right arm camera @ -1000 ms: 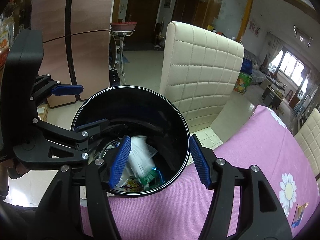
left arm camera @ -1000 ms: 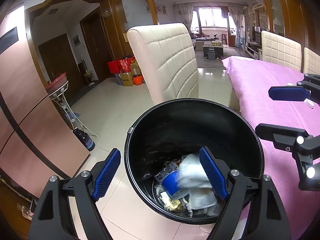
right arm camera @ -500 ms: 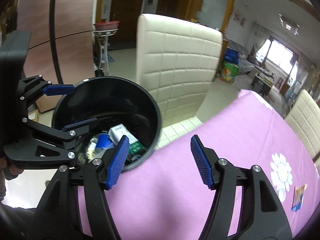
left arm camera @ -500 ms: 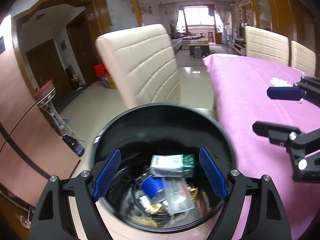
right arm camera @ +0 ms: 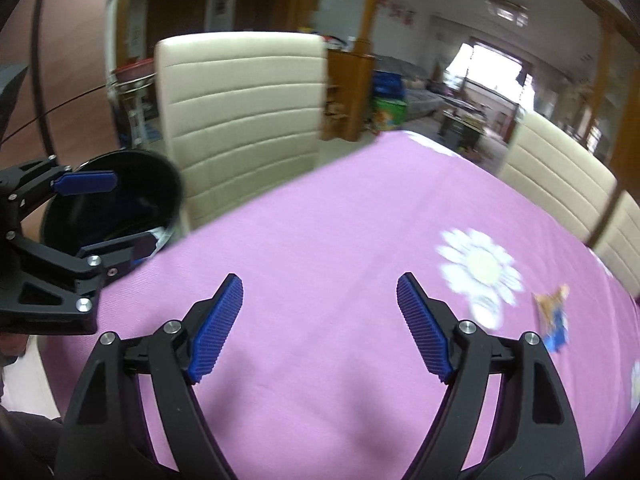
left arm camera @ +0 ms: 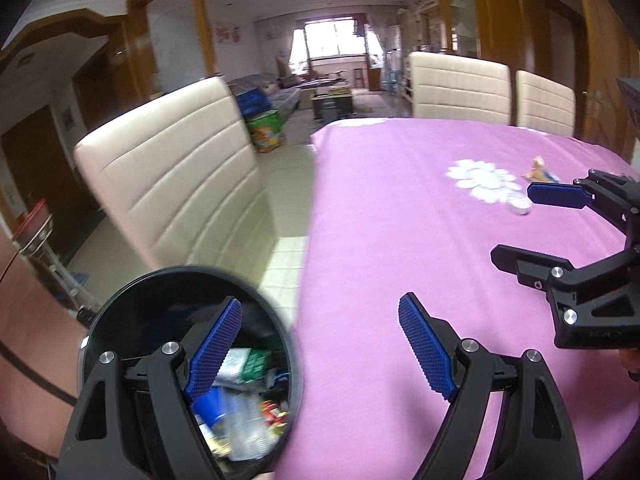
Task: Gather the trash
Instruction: 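Grasp the white bottle cap with the left tool while the right tool grasps the paper carton, then carry the cap and carton over the bin and open both tools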
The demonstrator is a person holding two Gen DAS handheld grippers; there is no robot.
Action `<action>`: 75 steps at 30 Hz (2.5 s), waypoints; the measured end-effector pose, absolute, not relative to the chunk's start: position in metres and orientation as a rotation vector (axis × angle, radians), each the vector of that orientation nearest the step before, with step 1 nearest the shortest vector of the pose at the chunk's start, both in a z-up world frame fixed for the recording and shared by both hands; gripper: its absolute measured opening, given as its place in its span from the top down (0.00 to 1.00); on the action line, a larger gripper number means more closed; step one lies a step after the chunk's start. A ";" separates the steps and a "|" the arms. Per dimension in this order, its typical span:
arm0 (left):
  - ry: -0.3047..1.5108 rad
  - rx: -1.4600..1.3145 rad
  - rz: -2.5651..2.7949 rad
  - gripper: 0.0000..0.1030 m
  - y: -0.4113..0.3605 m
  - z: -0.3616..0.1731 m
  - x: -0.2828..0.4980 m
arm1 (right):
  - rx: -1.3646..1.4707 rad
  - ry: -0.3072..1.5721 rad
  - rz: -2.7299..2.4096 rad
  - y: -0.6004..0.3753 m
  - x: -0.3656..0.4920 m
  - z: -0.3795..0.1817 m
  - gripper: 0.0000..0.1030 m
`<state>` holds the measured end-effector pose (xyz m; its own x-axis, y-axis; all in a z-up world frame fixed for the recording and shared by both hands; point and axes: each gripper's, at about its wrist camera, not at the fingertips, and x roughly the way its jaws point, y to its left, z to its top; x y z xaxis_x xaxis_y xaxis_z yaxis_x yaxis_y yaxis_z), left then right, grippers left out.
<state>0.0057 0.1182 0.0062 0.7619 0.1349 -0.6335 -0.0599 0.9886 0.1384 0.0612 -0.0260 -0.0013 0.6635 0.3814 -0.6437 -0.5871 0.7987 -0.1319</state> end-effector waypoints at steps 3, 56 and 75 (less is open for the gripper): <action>0.686 0.127 0.061 0.23 0.094 0.008 0.014 | -0.296 0.646 0.498 -0.059 0.070 0.002 0.19; 0.831 0.214 -0.266 0.62 -0.073 -0.033 0.170 | -0.160 0.806 0.168 -0.209 0.174 -0.038 0.65; 0.709 0.233 -0.136 0.62 0.021 -0.003 0.083 | -0.341 0.675 0.417 -0.107 0.080 -0.005 0.65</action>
